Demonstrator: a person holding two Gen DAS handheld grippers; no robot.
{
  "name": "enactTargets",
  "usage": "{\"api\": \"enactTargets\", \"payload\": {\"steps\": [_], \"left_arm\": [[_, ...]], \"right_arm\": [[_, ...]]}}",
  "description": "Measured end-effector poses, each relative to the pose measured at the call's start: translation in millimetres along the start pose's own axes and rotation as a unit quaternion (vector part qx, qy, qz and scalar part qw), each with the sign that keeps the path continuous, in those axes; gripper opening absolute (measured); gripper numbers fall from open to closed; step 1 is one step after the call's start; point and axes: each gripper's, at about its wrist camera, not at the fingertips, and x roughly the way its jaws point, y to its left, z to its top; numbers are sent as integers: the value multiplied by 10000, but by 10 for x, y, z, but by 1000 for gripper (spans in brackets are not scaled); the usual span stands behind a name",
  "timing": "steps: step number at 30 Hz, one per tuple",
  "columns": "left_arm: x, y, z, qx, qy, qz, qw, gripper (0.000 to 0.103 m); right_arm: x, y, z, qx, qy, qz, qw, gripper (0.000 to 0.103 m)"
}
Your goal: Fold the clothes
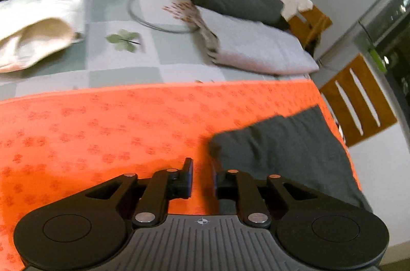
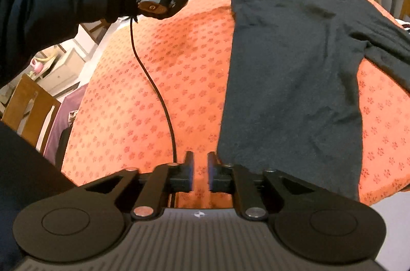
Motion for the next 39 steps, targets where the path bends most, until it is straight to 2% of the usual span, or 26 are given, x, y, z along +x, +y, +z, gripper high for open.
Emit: {"api": "enactTargets", "payload": {"steps": [9,14,18,23,25,29,34,39], "left_arm": [[-420,244,-153,-227,-177,-19,9996,29],[-554,204,-305,-364,-275,-90,9989,32],[-626,86,-377,-428,-456,-97,9980,32],[-682,-105,-481,-644,-691,194,9953,33],[-673,-173,-522,-797,-725,259,9938,38],[-590,-303,-601,-1063,-817,414,9901,41],[-409,-453,-661,-1343,-884,643,9849,43],[-199,-547,-660,-1501,-870,841,9812,46]], "right_arm": [[-473,-354,311,10,-351,-433,9984,26],[-597,-775,701,-238,-417,-614,9970,28],[-598,-1237,1100,-366,-473,-584,9965,30],[-387,-1879,1652,-611,-436,-387,9964,32],[-282,-2139,1889,-738,-400,-298,9960,33],[-11,-2575,2336,-927,-302,-157,9951,36],[406,-2997,2810,-1006,-190,23,9947,37],[838,-3338,3195,-822,-104,163,9964,40]]}}
